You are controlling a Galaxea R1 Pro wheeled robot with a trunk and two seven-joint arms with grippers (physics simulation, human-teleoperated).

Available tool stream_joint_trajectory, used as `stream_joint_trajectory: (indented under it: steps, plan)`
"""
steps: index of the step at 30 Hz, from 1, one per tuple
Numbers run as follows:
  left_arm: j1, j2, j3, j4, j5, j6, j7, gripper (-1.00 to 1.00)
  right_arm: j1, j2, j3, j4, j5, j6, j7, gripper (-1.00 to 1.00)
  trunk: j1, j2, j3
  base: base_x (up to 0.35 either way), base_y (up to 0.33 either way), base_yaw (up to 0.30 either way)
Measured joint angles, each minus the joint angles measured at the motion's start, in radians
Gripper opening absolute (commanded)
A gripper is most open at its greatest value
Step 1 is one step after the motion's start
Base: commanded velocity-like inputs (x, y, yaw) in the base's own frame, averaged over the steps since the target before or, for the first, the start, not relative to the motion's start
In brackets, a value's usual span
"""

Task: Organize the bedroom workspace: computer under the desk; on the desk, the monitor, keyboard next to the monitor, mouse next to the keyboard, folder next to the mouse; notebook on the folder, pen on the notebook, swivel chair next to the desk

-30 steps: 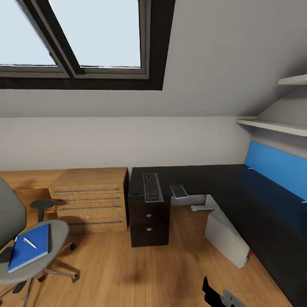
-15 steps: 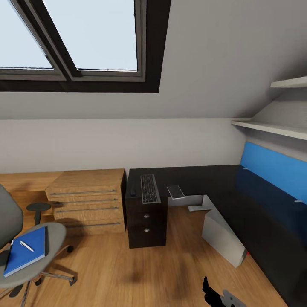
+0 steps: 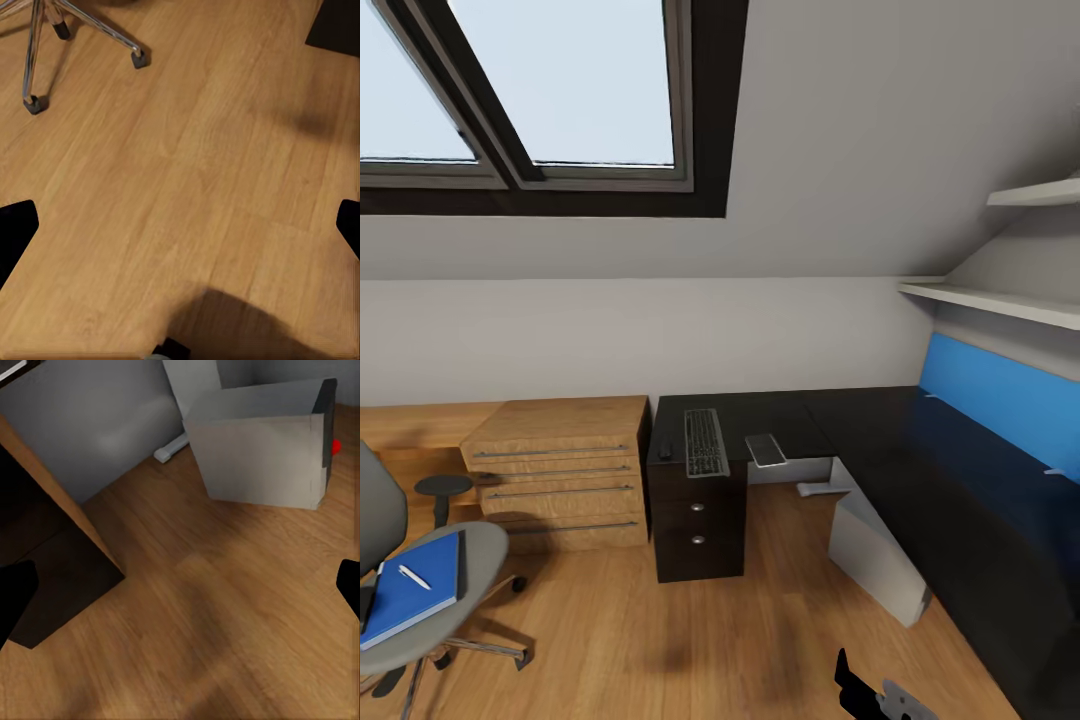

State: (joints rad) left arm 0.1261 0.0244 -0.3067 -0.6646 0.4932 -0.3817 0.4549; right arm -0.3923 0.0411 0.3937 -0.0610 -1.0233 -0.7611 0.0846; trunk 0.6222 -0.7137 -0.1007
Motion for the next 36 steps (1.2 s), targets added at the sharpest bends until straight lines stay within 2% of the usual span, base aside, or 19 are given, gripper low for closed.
stream_joint_trajectory:
  steps: [13,21,26,29,33,35,36]
  plan:
    - [0.000,0.001,0.000,0.005,0.000,0.001,0.000,1.00,0.000,0.000,0.008,0.000,0.009,0.000,0.001,1.00,0.000,0.000,0.000,0.000,-0.240,0.000]
    - [0.000,0.001,0.001,0.006,0.000,0.001,0.000,1.00,0.000,0.000,0.064,-0.002,0.091,0.001,-0.002,1.00,0.000,0.000,0.000,0.000,-0.030,0.000]
    - [0.000,0.001,0.001,0.007,0.000,0.000,0.000,1.00,-0.001,-0.005,0.076,-0.029,0.114,0.000,-0.004,1.00,0.000,0.000,0.000,0.000,-0.006,0.000]
    - [0.001,0.001,0.001,0.007,0.000,0.001,0.000,1.00,-0.004,-0.017,0.078,-0.082,0.120,0.002,-0.006,1.00,0.000,0.000,0.000,0.000,-0.002,0.000]
    - [0.000,0.001,0.000,0.007,0.000,0.001,0.000,1.00,-0.007,-0.052,0.078,-0.196,0.124,0.014,-0.021,1.00,0.000,0.000,0.000,0.000,-0.001,0.000]
    - [0.000,0.002,0.000,0.008,0.000,0.001,0.000,1.00,-0.008,-0.075,0.076,-0.278,0.126,0.036,-0.051,1.00,0.000,0.000,0.000,0.000,0.000,0.000]
    - [0.000,0.002,0.000,0.011,0.000,0.001,0.000,1.00,-0.008,-0.101,0.075,-0.378,0.131,0.081,-0.106,1.00,0.000,0.000,0.000,0.000,0.000,0.000]
